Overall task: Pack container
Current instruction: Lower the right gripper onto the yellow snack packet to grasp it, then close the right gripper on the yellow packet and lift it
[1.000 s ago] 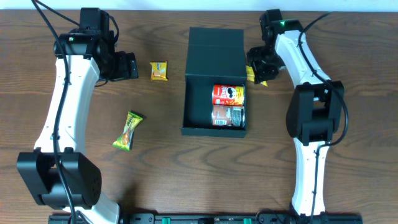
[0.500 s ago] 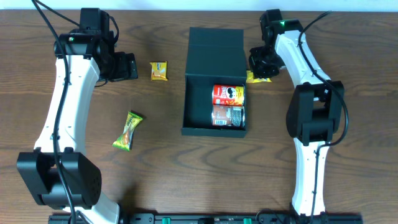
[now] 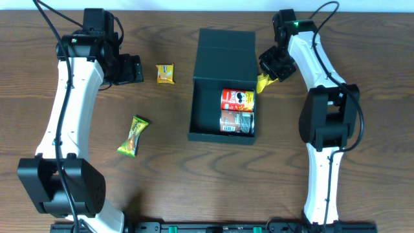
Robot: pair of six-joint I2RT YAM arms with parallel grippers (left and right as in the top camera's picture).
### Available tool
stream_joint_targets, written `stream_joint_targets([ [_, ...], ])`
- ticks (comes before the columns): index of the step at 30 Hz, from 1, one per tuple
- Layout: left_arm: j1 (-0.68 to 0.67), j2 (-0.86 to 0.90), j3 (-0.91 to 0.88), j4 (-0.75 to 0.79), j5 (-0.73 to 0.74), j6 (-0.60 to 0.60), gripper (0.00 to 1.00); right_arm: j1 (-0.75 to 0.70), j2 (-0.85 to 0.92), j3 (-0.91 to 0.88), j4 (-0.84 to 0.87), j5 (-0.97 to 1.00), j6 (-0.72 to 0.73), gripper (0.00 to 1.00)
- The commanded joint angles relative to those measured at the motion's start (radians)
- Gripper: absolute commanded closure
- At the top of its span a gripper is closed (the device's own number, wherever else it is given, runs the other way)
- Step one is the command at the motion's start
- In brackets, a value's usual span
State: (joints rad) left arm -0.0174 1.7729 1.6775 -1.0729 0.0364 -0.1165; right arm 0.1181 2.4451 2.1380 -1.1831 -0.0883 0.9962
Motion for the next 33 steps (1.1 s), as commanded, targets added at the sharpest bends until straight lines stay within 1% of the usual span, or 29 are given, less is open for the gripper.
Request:
stream_joint_targets([
  [1, -0.004, -0.004, 0.0, -0.003, -0.021, -0.011, 0.05, -0.015, -0.008, -0.007, 0.002, 0.035, -0.242, 0.83],
  [4, -0.004, -0.004, 0.0, -0.003, -0.021, -0.011, 0.05, -0.015, -0.008, -0.006, -0.01, 0.035, -0.362, 0.85],
  [9, -0.004, -0.004, 0.0, -0.003, -0.021, -0.011, 0.04, -0.013, -0.011, 0.018, -0.06, 0.037, -0.453, 0.88],
  [14, -0.004, -0.004, 0.0, -0.003, -0.018, -0.014, 0.04, -0.012, -0.022, 0.068, -0.114, 0.04, -0.499, 0.88],
  [21, -0.004, -0.004, 0.0, -0.003, -0.018, -0.023, 0.05, 0.013, -0.073, 0.153, -0.195, 0.059, -0.549, 0.91],
  [24, -0.004, -0.004, 0.0, -0.003, -0.018, -0.023, 0.04, 0.029, -0.103, 0.172, -0.217, 0.066, -0.551, 0.94],
  [26, -0.004, -0.004, 0.0, -0.002, -0.018, -0.023, 0.04, 0.043, -0.125, 0.172, -0.221, 0.082, -0.58, 0.9],
  [27, -0.004, -0.004, 0.0, -0.002, -0.018, -0.023, 0.04, 0.047, -0.134, 0.172, -0.225, 0.115, -0.579, 0.86],
  [29, -0.004, -0.004, 0.0, -0.002, -0.018, -0.023, 0.04, 0.054, -0.138, 0.172, -0.244, 0.182, -0.574, 0.82],
  [30, -0.004, -0.004, 0.0, -0.003, -0.018, -0.023, 0.04, 0.053, -0.138, 0.172, -0.265, 0.186, -0.56, 0.82],
  [31, -0.004, -0.004, 0.0, -0.003, -0.018, -0.023, 0.05, 0.053, -0.135, 0.171, -0.281, 0.187, -0.548, 0.79],
  [32, -0.004, -0.004, 0.0, -0.003, -0.018, -0.023, 0.04, 0.053, -0.133, 0.166, -0.295, 0.196, -0.529, 0.67],
  [33, -0.004, -0.004, 0.0, -0.001, -0.018, -0.023, 0.05, 0.054, -0.132, 0.157, -0.304, 0.23, -0.46, 0.51],
])
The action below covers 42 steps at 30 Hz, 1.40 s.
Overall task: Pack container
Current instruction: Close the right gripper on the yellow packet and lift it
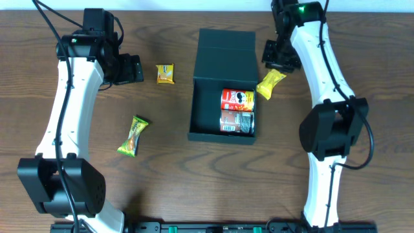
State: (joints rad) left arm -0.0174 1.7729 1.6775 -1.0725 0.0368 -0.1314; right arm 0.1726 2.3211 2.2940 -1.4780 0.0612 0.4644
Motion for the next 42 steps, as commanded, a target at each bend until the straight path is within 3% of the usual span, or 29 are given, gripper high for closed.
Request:
stream_joint_targets([
  [1, -0.004, -0.004, 0.0, 0.001, -0.018, -0.008, 0.05, 0.0, -0.008, -0.005, -0.007, 0.097, 0.132, 0.3],
  [3, -0.004, -0.004, 0.0, 0.003, -0.018, -0.007, 0.05, -0.001, -0.007, -0.008, 0.008, 0.1, 0.176, 0.22],
  [28, -0.003, -0.004, 0.0, 0.015, -0.022, -0.003, 0.04, -0.002, 0.024, -0.333, 0.32, 0.054, 0.246, 0.24],
  [42, -0.003, -0.004, 0.0, 0.015, -0.022, -0.003, 0.04, -0.001, 0.025, -0.376, 0.415, 0.051, 0.253, 0.29],
])
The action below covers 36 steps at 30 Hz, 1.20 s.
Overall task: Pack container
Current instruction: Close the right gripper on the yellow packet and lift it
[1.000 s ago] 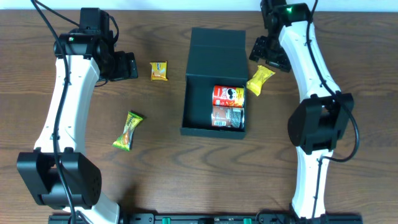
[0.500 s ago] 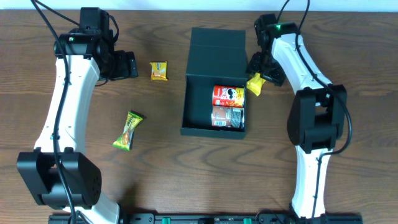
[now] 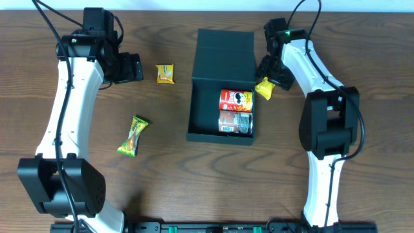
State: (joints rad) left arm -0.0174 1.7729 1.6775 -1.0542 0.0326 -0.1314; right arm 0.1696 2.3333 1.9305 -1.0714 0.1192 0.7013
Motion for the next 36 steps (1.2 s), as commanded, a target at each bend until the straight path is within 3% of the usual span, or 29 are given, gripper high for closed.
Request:
stream_joint_targets([
  [1, -0.003, -0.004, 0.0, -0.004, -0.018, -0.003, 0.05, 0.002, 0.013, -0.012, 0.015, -0.007, 0.016, 0.29],
  [28, -0.003, -0.004, 0.0, -0.003, -0.018, -0.003, 0.05, 0.002, 0.026, -0.082, 0.066, 0.011, 0.016, 0.33],
  [31, -0.003, -0.004, 0.0, -0.003, -0.018, -0.003, 0.05, 0.002, 0.026, -0.082, 0.068, 0.011, 0.016, 0.44],
  [36, -0.003, -0.004, 0.0, -0.004, -0.018, -0.004, 0.05, 0.001, 0.026, -0.082, 0.069, 0.008, 0.014, 0.53],
])
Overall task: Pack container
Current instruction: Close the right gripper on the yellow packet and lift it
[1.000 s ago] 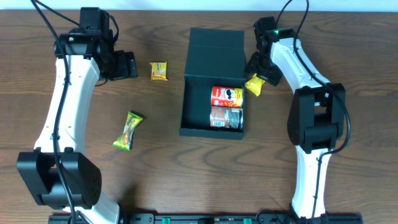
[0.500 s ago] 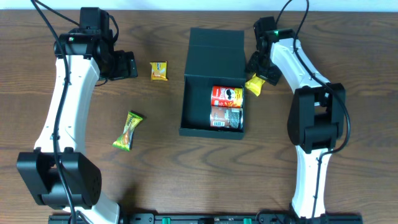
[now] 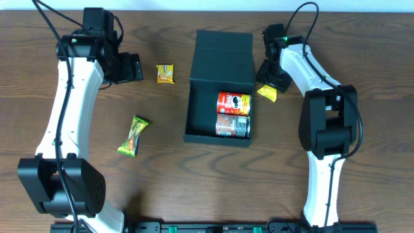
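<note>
The black container (image 3: 199, 111) stands open in the middle of the overhead view, its lid (image 3: 223, 55) folded back toward the far side. A red can (image 3: 233, 101) and a dark can (image 3: 233, 125) lie side by side in its right half. A yellow packet (image 3: 267, 93) lies just off the box's right wall, under the tips of my right gripper (image 3: 269, 79); whether the fingers hold it is hidden. My left gripper (image 3: 132, 68) hovers open at the far left. A small yellow packet (image 3: 165, 73) and a green-yellow packet (image 3: 133, 136) lie on the table left of the box.
The brown wooden table (image 3: 194, 188) carries nothing else. The right arm's base (image 3: 326, 129) stands right of the box, and the left arm (image 3: 71, 97) runs down the left side.
The box has shifted a little to the left and toward the front. The yellow packet at its right wall sits slightly lower and to the right. My right gripper stays over it, and the left arm is unchanged.
My right gripper was first on the yellow packet by the box's right wall. Then it was away near the lid, with the packet lying free on the table. Then it was back over the packet. Now the box sits slightly further left, while the left arm stayed still.
</note>
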Robot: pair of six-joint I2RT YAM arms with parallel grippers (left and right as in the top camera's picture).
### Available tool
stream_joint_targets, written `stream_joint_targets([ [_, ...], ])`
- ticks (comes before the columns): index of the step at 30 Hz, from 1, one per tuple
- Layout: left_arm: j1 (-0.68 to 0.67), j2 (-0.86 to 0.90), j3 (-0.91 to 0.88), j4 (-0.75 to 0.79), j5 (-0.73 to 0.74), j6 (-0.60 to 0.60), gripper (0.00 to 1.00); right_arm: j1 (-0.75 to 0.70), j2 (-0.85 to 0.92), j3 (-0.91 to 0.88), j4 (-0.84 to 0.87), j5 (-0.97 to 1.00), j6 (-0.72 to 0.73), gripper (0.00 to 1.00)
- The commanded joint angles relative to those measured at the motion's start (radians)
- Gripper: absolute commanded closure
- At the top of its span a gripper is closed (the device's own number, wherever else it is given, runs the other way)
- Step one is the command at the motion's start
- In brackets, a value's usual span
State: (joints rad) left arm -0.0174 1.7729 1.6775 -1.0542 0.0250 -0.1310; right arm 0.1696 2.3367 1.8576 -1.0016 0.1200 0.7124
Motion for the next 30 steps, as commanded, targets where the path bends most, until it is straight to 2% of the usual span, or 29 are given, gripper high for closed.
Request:
stream_joint_targets([
  [1, -0.003, -0.004, 0.0, -0.003, -0.01, -0.004, 0.04, 0.001, 0.023, -0.01, 0.0, 0.007, -0.004, 0.56],
  [10, -0.003, -0.004, 0.0, -0.003, -0.01, -0.004, 0.05, 0.001, 0.021, -0.007, -0.014, -0.023, -0.049, 0.61],
  [17, -0.003, -0.004, 0.0, -0.003, -0.01, -0.004, 0.04, 0.001, 0.003, 0.05, -0.093, -0.023, -0.082, 0.63],
  [30, -0.003, -0.004, 0.0, 0.001, -0.01, -0.004, 0.05, 0.002, -0.174, 0.095, -0.159, -0.071, -0.108, 0.65],
])
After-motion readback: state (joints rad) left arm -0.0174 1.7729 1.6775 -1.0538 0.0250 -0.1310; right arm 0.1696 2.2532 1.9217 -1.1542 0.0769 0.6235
